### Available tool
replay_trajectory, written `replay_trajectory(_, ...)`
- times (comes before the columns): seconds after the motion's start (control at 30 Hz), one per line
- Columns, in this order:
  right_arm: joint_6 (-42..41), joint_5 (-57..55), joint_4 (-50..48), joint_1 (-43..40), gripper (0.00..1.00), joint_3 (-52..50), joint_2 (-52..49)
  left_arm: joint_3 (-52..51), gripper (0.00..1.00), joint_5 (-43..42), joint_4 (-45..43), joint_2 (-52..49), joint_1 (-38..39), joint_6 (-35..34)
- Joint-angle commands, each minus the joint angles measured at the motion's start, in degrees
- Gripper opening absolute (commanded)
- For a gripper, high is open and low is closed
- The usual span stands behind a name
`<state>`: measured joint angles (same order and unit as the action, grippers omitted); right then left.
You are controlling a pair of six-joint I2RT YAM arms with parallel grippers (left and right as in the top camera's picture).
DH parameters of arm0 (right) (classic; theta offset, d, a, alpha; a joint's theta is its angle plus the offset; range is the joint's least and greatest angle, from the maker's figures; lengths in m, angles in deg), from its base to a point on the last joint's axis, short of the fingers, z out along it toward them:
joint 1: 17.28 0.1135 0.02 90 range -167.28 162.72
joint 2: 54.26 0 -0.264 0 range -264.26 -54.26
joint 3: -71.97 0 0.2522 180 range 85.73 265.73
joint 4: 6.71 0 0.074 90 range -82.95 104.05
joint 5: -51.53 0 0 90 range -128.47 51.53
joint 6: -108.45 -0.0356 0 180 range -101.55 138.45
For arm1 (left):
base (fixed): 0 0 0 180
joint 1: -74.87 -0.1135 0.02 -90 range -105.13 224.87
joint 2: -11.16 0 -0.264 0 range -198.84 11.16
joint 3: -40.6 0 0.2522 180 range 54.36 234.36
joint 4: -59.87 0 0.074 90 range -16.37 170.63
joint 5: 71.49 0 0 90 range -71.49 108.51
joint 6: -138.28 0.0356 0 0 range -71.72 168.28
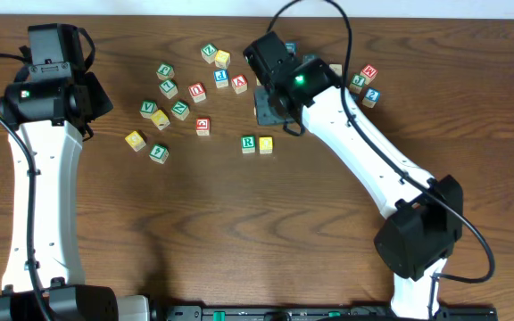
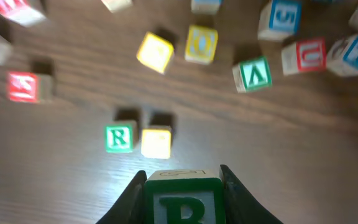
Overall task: Spell out ROBOT
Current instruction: 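Carry the green B block and lower it right of the O block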
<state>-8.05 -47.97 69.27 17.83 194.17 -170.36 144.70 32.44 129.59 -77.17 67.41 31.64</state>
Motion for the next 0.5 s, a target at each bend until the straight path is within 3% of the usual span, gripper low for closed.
replay_trajectory(0.0, -1.7, -0.5, -0.5, -0.2, 0.18, -4.3, -1.4, -0.9, 0.46, 1.1, 0.1, 0.6, -0.2, 0.1)
replay_trajectory(0.33, -4.8, -0.2, -15.8, -0.2, 0.19, -19.8, -1.4, -0.9, 0.46, 1.1, 0.1, 0.6, -0.2, 0.1)
replay_trajectory(0.47, -4.8, 0.0, -19.1, -0.4, 0.19, -21.7, -1.4, -0.9, 0.47, 1.1, 0.1, 0.6, -0.2, 0.1)
